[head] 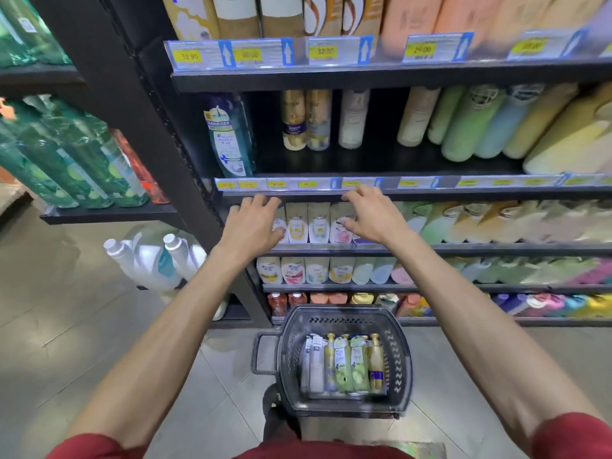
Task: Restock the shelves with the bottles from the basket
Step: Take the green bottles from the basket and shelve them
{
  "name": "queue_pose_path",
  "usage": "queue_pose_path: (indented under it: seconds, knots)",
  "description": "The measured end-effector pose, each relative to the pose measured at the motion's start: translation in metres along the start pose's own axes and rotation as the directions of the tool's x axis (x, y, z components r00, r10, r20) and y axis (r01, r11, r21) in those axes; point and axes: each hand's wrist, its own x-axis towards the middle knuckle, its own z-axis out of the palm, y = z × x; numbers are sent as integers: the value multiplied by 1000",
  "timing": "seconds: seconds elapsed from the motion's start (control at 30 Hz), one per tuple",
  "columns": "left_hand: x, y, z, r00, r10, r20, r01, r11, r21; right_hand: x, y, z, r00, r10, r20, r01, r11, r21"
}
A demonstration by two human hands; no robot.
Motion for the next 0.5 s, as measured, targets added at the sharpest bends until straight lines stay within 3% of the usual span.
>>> queue_pose_path:
  seconds: [0.5]
  knots:
    - [-18, 63, 54, 974, 85, 209, -60, 991, -123, -83, 45, 54, 971, 145, 192, -160, 985, 65]
